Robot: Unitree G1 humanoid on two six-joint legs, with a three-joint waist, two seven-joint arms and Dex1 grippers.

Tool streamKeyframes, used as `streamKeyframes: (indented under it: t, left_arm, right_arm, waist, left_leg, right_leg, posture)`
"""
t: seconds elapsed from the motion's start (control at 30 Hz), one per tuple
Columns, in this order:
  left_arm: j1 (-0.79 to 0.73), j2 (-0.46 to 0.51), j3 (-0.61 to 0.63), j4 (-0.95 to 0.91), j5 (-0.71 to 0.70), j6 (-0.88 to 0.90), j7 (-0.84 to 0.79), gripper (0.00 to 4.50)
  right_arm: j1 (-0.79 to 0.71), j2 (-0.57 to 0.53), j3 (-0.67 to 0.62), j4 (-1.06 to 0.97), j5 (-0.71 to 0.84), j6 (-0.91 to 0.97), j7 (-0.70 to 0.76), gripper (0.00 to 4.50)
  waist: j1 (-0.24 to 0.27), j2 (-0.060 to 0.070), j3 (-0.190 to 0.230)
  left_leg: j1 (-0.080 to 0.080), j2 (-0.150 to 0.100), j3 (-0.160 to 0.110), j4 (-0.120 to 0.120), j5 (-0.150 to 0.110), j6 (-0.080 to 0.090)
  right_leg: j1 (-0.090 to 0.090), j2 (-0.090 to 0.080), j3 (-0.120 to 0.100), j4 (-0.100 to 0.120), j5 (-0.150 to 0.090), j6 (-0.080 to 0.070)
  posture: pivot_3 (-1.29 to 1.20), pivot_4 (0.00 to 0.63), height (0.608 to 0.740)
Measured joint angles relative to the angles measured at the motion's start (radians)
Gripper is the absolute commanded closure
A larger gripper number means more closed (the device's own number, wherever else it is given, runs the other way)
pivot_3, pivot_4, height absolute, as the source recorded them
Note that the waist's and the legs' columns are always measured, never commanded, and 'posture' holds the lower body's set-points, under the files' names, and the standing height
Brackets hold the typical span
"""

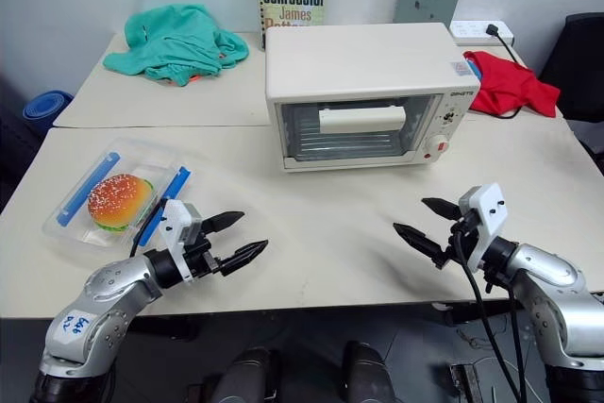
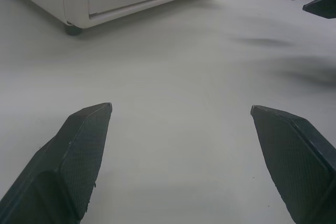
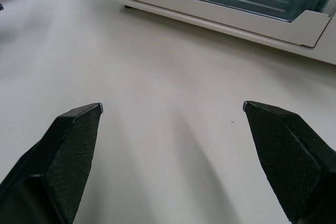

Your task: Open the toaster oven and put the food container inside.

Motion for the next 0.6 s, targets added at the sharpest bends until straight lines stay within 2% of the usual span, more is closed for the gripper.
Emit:
streamKeyframes:
  t: [0.37,0.6]
  left_arm:
    - [-0.086,0.008,0.005,0.050,-0.022,0.025,-0.016,0.00]
    - [-0.104,0.001,0.030,0.067,-0.046,0.048,-0.019,0.00]
  right_arm:
    - [-0.013,0.029,-0.014,-0.041,0.012,0.025,-0.092,0.02]
    - [-0.114,0.053,-0.012,0.006,-0.006,0.026,-0.161,0.02]
  waist:
    - [-0.001,0.000,0.000]
    - [-0.001,0.000,0.000]
  left_leg:
    - [0.000,0.000,0.000,0.000,0.000,0.000]
    - [0.000,0.000,0.000,0.000,0.000,0.000]
  right_leg:
    - [0.000,0.000,0.000,0.000,0.000,0.000]
    - [0.000,0.000,0.000,0.000,0.000,0.000]
  posture:
    - [0.00,0.150,0.740]
    - [0.00,0.150,0.740]
